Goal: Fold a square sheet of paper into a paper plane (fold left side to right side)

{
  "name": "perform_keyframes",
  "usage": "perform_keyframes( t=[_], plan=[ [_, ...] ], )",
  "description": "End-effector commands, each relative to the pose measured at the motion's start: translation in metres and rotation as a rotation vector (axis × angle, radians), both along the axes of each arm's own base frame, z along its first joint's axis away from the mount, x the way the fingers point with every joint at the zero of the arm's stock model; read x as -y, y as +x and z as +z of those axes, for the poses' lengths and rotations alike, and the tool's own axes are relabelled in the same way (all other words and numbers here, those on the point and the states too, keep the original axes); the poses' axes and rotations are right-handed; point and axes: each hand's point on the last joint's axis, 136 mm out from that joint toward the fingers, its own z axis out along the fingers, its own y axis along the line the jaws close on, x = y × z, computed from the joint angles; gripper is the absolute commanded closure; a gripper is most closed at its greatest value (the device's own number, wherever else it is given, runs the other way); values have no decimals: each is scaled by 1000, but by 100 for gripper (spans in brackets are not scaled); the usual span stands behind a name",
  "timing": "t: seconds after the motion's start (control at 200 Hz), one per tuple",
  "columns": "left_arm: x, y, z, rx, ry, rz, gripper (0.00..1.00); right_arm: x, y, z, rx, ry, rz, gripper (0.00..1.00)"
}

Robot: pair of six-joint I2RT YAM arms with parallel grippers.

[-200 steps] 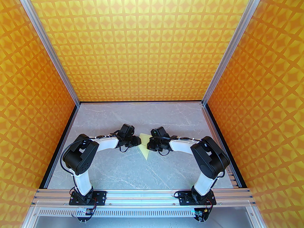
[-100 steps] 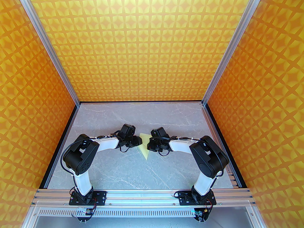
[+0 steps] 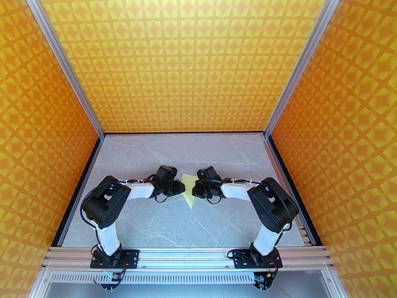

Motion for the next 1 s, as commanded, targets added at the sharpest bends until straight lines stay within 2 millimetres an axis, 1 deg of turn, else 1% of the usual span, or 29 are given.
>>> perform_keyframes(
  t=[0.0,0.075,0.13,0.175,0.28,0.52,0.59,0.69,0.775,0.895,0.995],
  plan=[
    [6,-1,6,16,-28,-17,86,3,-2,5,12,1,2,97],
    [7,1,7,20,-24,-11,88,2,-1,14,30,15,1,96],
    [8,0,7,21,-21,-9,93,0,-1,20,41,29,3,96],
    [8,0,7,19,-15,-6,93,-2,-1,25,49,42,4,95],
    [9,-1,6,17,-8,-6,93,-7,-4,28,49,63,18,96],
    [12,-3,5,16,-2,-17,93,-37,-15,36,62,119,104,96],
    [12,-2,5,17,-2,-18,93,-45,-18,35,56,125,125,95],
    [11,-3,4,16,0,-18,92,-53,-19,27,27,134,141,96],
    [11,-3,4,14,1,-18,92,-54,-19,17,2,128,137,96],
    [11,-4,2,12,3,-19,92,-48,-23,-1,-33,84,131,96],
    [11,-4,2,10,5,-20,92,-39,-29,-15,-66,39,123,99]
  ],
)
